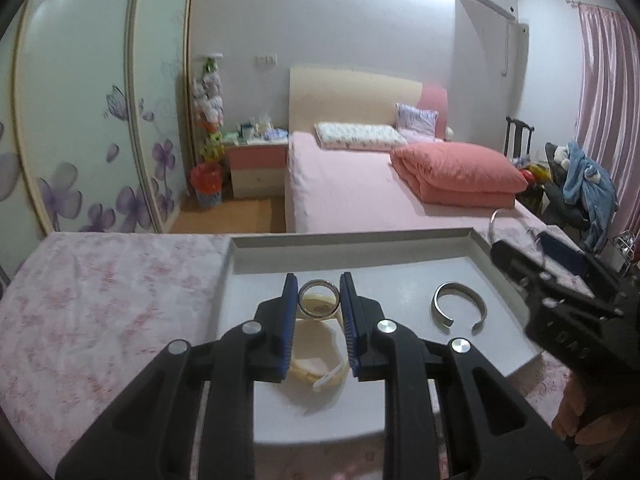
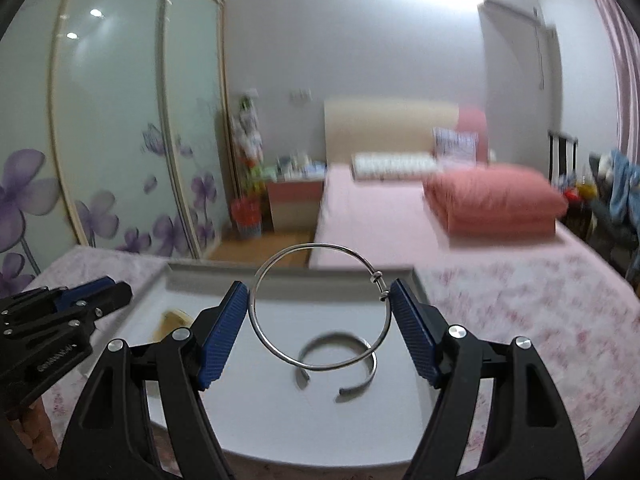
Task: Organize jewelry
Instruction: 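Lower the ring and hoop bangle into the grey tray and open both tools, then move both tools back over the remaining bracelets on the sheet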
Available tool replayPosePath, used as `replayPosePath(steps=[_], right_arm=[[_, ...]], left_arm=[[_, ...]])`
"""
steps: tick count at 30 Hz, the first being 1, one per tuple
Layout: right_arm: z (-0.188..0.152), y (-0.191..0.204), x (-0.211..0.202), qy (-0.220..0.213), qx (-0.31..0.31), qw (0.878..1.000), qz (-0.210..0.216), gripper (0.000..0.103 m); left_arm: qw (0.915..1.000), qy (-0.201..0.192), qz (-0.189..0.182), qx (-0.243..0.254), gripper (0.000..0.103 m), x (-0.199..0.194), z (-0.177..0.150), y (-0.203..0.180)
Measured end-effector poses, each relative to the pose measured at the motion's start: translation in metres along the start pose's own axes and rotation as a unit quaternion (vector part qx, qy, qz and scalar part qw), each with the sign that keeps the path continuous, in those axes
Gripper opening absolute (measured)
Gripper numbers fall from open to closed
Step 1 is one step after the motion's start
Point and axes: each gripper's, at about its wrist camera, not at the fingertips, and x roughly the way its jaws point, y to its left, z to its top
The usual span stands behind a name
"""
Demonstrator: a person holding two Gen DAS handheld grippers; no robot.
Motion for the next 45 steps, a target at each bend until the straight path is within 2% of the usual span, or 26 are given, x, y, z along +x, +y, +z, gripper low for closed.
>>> replayPosePath(steps=[3,10,12,14,17,24,31,38,45], right_arm=[[-0.004,-0.006,0.018,0.044,0.017,0.999,-0.002,0.073],[-0.006,-0.006,0.036,0.093,0.03,0.995,0.011,0.075],[-0.006,-0.003,0.035,0.095,0.03,0.995,0.02,0.082],[-0.004,-0.001,0.03,0.088,0.028,0.995,0.025,0.082],[-0.002,-0.004,0.023,0.082,0.023,0.996,0.028,0.082],[-0.002,-0.017,-0.004,0.06,0.038,0.997,0.025,0.082],[-0.012,-0.019,-0.047,0.04,0.036,0.998,0.032,0.082],[-0.042,-0.022,-0.089,0.054,0.035,0.997,0.045,0.082],[-0.08,-0.019,-0.114,0.103,0.019,0.993,0.059,0.081]], left_arm=[[0.9998,0.02,-0.004,-0.005,0.022,0.017,0.002,0.001],[0.9983,0.057,-0.009,-0.01,0.023,0.044,0.007,0.003],[0.9976,0.066,-0.012,-0.015,0.032,0.052,0.008,0.007],[0.9971,0.07,-0.015,-0.026,0.039,0.057,0.012,0.012],[0.9966,0.069,-0.018,-0.042,0.039,0.056,0.014,0.019],[0.9975,0.042,0.001,-0.056,0.039,0.023,0.012,0.037],[0.9989,0.023,0.009,-0.04,0.043,-0.034,-0.014,0.048],[0.9978,0.057,-0.02,-0.028,0.043,-0.076,-0.065,0.05],[0.9938,0.098,-0.051,-0.012,0.043,-0.092,-0.102,0.036]])
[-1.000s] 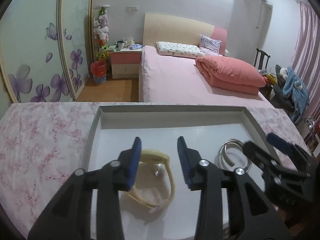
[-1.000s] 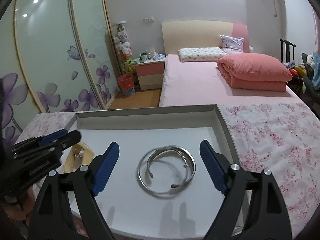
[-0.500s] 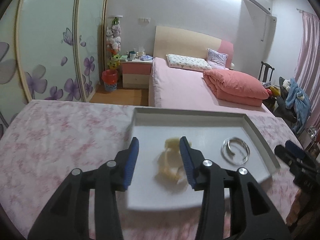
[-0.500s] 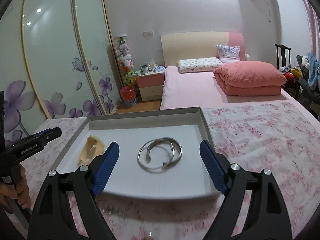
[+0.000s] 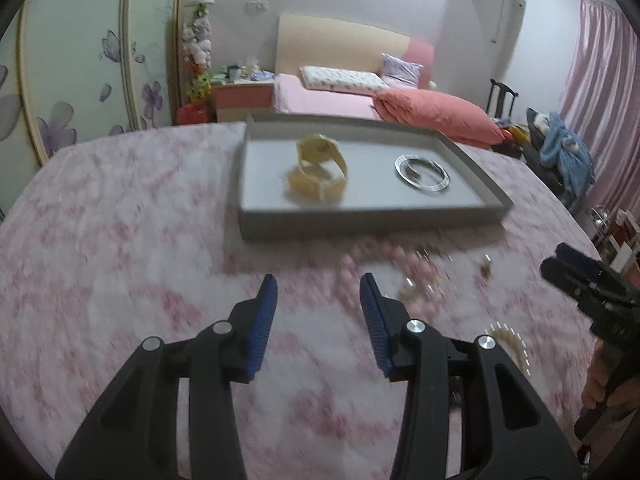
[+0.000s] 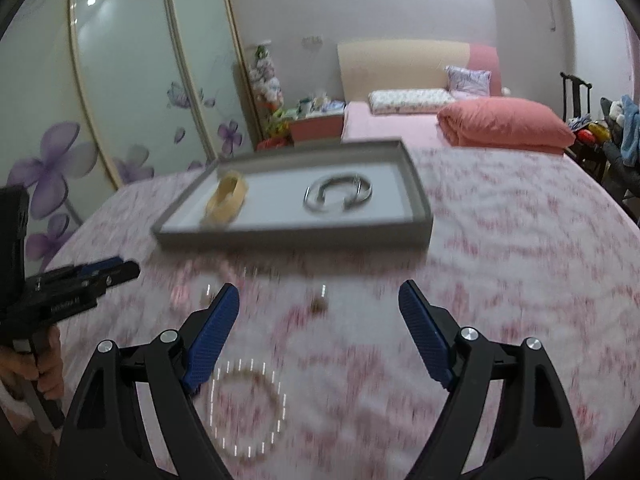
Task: Organize jewelry
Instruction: 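Move both tools back over the remaining bracelets on the sheet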
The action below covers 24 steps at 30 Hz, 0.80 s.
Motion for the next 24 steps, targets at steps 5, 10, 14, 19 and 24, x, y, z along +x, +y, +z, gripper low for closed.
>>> replayPosePath(steps=[5,10,14,19,24], right_arm=[[-0.024,0.002,0.0,0.044,-0.015,0.999,0.002,0.067],[-0.039,0.011,-0.001,0.071,-0.028,0.997,0.007,0.06],[-0.044,0.022,0.006,0.097,-0.051,0.994,0.009,0.053],[-0.049,0.03,0.012,0.118,-0.075,0.99,-0.004,0.037],[-0.05,0.026,0.01,0.114,-0.097,0.988,-0.043,0.011]], left_arm=[[0.9999,0.004,-0.004,0.011,0.043,-0.004,-0.016,-0.011],[0.9998,0.011,-0.008,0.011,0.044,-0.002,-0.023,-0.015],[0.9997,0.015,-0.012,0.014,0.044,0.0,-0.026,-0.018],[0.9994,0.02,-0.021,0.021,0.045,0.002,-0.031,-0.023],[0.9981,0.031,-0.039,0.037,0.05,0.004,-0.034,-0.035]])
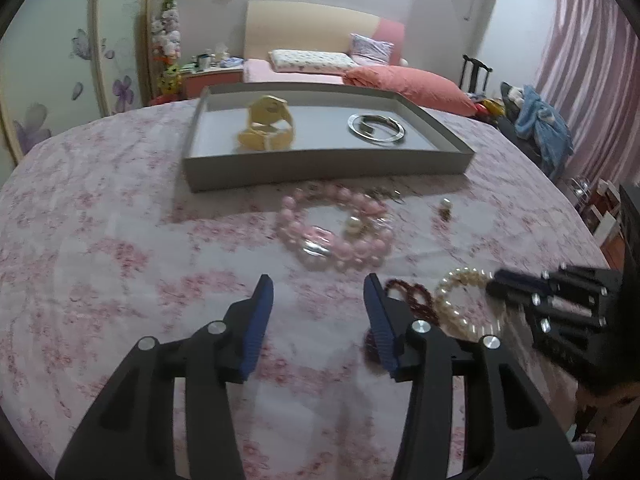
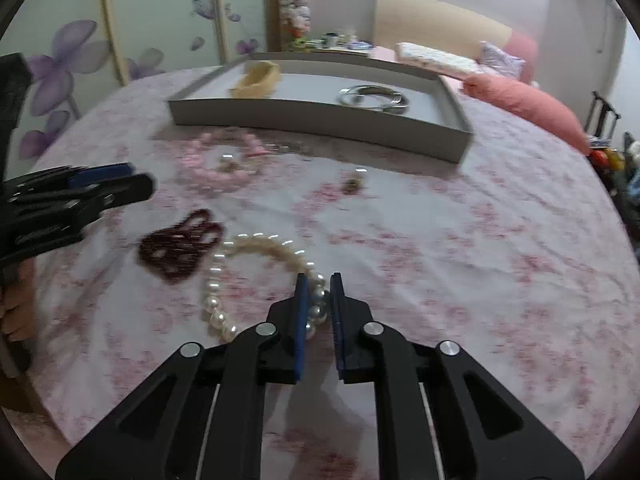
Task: Organize jewelry
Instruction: 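Move both tools back over the remaining bracelets on the sheet, then grasp the dark red bead bracelet with the left tool while the right tool grasps the pearl bracelet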
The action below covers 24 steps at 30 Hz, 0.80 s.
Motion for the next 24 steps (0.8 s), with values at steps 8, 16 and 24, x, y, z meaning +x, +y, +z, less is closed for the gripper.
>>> replayPosePath(steps=[8,16,24], right_arm=[[0.0,-0.042,0.003,0.001,0.061,0.996,-0.059,0.01],[0.001,-0.047,0.004,0.0,0.066,0.997,-0.046,0.01],[0.003,-0.042,0.005,0.001,0.069,0.997,-0.043,0.01]], left_arm=[[0.9966,0.03,-0.02,0.075,0.061,0.013,-0.008,-0.041],[0.9931,0.047,0.007,0.107,0.061,0.033,-0.011,-0.062],[0.9949,0.038,0.01,0.092,0.014,0.029,-0.01,-0.056]])
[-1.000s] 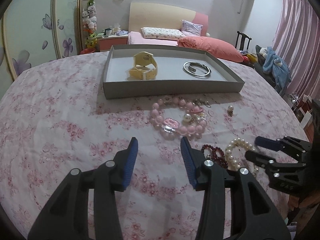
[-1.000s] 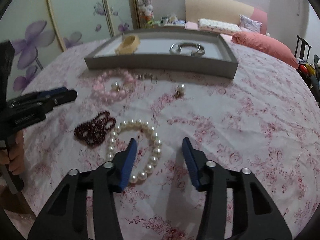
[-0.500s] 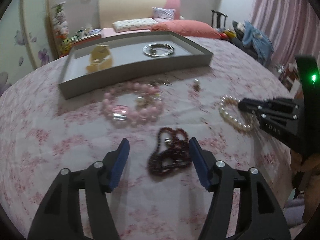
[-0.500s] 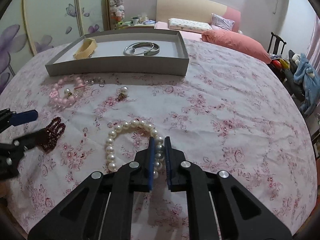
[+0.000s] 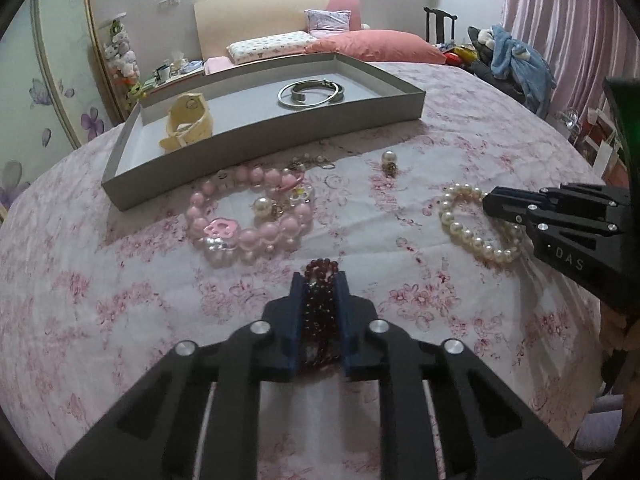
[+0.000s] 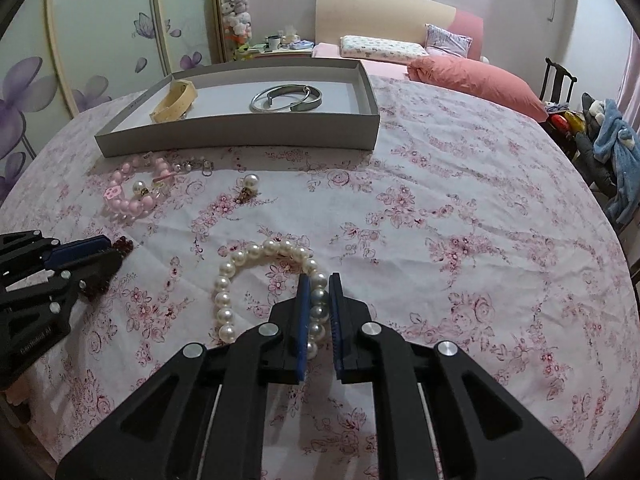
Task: Organize jewelry
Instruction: 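Grasp the dark red bead bracelet with the left tool while the right tool grasps the pearl bracelet, then lift the red beads and pearl bracelet toward the grey tray with both tools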
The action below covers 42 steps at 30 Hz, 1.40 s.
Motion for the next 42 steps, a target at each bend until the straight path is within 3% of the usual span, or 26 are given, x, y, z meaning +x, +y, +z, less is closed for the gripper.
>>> replayPosePath(steps=[8,13,18,28,32,42], right_arm=[[0.001,0.004,0.0,0.0,-0.006,1.0,0.006,0.01],[0.003,0.014,0.001,0.001,-0.019,1.0,0.014,0.01],[0.005,0.018,0.001,-0.002,-0.019,0.999,0.03,0.01],[0.022,0.029,-0.027,-0.089,-0.012,0.994,0.058,0.01],[0.029,0.03,-0.035,-0.118,0.0,0.991,0.068,0.01],[0.035,0.032,-0.055,-0.184,0.011,0.979,0.085,0.01]], left_arm=[[0.9983,0.0,0.034,-0.047,0.012,-0.01,-0.009,0.041],[0.9937,0.0,0.071,-0.086,0.012,-0.016,-0.015,0.074],[0.9891,-0.002,0.083,-0.122,0.012,-0.018,-0.017,0.096],[0.9777,-0.064,0.076,-0.185,0.009,-0.039,-0.012,0.114],[0.9752,-0.107,0.081,-0.176,0.009,-0.056,-0.007,0.108],[0.9716,-0.158,0.079,-0.157,0.008,-0.077,0.001,0.096]])
